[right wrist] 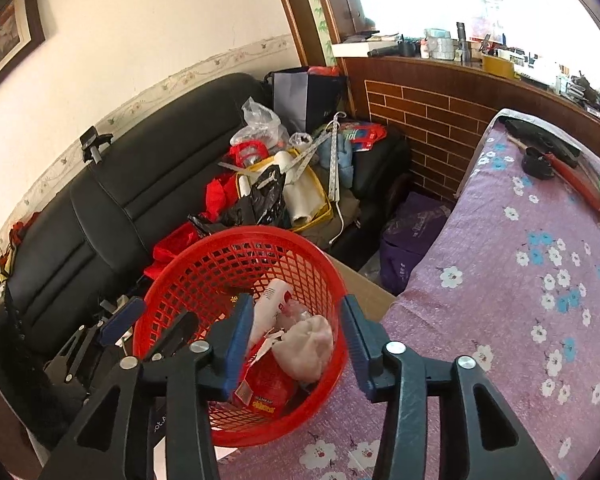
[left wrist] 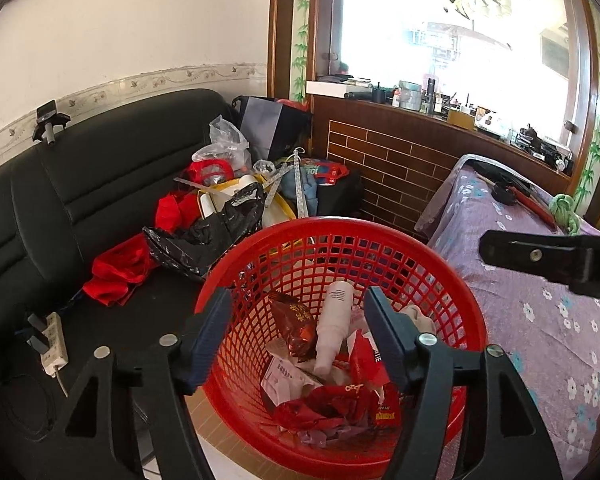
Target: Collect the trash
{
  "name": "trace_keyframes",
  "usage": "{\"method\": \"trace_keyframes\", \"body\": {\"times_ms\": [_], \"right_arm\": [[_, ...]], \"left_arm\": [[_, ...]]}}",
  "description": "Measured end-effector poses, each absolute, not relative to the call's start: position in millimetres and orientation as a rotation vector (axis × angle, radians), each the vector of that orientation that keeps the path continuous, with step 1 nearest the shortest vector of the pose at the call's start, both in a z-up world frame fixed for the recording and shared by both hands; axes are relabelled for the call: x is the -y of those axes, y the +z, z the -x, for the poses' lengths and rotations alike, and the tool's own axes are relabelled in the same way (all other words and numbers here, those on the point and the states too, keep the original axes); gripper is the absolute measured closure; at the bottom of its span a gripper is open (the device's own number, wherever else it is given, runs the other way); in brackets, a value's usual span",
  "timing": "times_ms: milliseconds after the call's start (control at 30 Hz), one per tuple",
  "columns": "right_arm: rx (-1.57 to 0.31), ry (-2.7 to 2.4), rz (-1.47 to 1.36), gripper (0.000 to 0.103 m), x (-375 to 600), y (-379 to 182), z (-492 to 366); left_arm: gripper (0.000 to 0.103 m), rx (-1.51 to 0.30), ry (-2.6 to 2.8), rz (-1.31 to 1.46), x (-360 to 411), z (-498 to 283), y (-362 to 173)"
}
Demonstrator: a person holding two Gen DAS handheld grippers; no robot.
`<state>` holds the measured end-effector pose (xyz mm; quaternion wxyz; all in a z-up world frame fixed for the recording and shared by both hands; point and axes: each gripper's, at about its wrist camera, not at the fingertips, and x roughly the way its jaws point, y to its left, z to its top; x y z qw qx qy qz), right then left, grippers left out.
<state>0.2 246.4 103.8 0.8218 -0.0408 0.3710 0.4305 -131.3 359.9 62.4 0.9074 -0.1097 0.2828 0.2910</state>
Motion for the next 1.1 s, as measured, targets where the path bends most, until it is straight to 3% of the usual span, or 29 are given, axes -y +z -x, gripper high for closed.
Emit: {"method": "trace_keyframes", "body": {"times_ms": [167,300,567,1100], "right_arm": [[-0.724,0.839,0.105,0.022,-230.3,115.0,8.8],[-0.649,0.757,0.148,0.013,-212.4,122.3,21.2],[-0.506,0.621,0.233,0.003,-168.0,129.2,60.5],[-0.404,0.512,0.27,0.0,-46.8,121.3,137.5]], "left_arm": [[0.014,-0.56,0.627,0.233,-357.4,141.7,69.1],[0.003,-0.525,0.683,0.208,-347.0,154.8,79.6],[0.0,-0.476,0.735,0.099,-303.0,178.0,96.8],[0.0,-0.48,0.694,-0.003,-207.7,228.5,98.3]]}}
